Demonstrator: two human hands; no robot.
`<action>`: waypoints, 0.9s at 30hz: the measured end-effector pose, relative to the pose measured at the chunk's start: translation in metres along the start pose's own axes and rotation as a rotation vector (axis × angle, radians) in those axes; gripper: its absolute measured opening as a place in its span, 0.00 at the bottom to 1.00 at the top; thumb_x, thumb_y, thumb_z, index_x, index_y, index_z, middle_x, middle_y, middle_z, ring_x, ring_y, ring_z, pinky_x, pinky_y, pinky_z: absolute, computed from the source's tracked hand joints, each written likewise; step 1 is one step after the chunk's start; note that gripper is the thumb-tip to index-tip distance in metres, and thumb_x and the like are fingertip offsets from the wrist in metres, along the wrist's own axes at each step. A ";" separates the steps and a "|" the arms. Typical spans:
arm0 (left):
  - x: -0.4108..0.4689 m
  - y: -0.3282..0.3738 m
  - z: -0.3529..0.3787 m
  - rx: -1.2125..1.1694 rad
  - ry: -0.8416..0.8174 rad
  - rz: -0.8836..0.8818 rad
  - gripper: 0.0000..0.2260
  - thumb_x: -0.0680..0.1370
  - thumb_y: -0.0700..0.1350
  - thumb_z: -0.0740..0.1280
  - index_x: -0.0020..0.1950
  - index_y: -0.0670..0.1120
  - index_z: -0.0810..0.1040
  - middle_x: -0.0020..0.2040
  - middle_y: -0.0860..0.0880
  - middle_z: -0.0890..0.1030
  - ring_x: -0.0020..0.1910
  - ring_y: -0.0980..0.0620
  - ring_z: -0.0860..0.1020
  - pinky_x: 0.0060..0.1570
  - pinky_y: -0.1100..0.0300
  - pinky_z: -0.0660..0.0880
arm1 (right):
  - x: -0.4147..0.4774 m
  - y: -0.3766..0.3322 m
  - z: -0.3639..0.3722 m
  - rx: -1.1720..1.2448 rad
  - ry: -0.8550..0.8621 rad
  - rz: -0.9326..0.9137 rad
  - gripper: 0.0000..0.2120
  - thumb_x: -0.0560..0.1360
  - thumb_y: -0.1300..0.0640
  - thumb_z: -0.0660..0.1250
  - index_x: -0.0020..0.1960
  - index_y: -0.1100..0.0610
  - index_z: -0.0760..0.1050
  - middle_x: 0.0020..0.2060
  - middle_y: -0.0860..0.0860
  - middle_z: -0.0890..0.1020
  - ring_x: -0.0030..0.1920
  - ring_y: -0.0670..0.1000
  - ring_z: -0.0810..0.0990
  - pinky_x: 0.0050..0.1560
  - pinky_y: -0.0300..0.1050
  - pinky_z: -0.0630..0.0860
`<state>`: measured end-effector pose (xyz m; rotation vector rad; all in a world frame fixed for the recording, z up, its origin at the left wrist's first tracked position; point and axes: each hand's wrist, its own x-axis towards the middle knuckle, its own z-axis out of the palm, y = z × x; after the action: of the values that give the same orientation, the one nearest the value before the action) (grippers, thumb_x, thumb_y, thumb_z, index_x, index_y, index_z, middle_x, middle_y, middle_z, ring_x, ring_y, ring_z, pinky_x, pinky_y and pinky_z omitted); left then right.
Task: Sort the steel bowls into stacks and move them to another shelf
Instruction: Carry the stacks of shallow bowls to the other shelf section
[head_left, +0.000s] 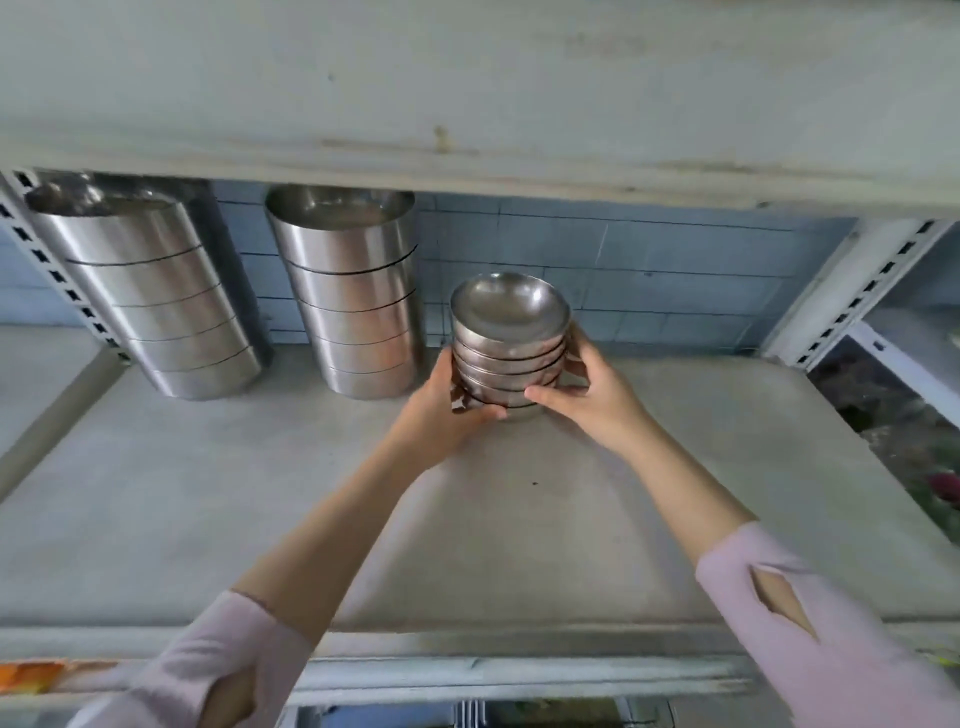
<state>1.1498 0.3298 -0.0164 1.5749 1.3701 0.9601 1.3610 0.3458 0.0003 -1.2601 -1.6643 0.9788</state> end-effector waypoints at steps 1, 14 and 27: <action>0.003 0.001 0.002 0.024 0.022 -0.008 0.40 0.68 0.48 0.79 0.74 0.51 0.61 0.59 0.58 0.78 0.60 0.56 0.77 0.60 0.62 0.72 | 0.006 0.005 -0.001 0.002 -0.001 -0.003 0.44 0.67 0.55 0.79 0.76 0.46 0.61 0.65 0.42 0.76 0.66 0.42 0.75 0.58 0.41 0.78; 0.023 0.008 0.010 0.149 0.154 -0.118 0.34 0.70 0.49 0.77 0.72 0.46 0.66 0.58 0.53 0.78 0.54 0.55 0.76 0.53 0.64 0.70 | 0.033 0.018 0.000 0.038 -0.007 -0.093 0.36 0.67 0.51 0.79 0.68 0.38 0.64 0.64 0.46 0.76 0.62 0.41 0.77 0.61 0.44 0.78; 0.002 0.017 0.014 0.283 0.235 -0.221 0.40 0.72 0.57 0.74 0.77 0.45 0.61 0.70 0.47 0.73 0.64 0.50 0.75 0.55 0.61 0.71 | 0.018 0.004 -0.007 -0.099 0.015 0.015 0.53 0.67 0.40 0.76 0.80 0.47 0.46 0.79 0.45 0.56 0.77 0.48 0.60 0.73 0.48 0.65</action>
<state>1.1688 0.3288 -0.0056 1.5050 1.8704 0.8646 1.3653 0.3643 0.0021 -1.3432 -1.7127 0.9030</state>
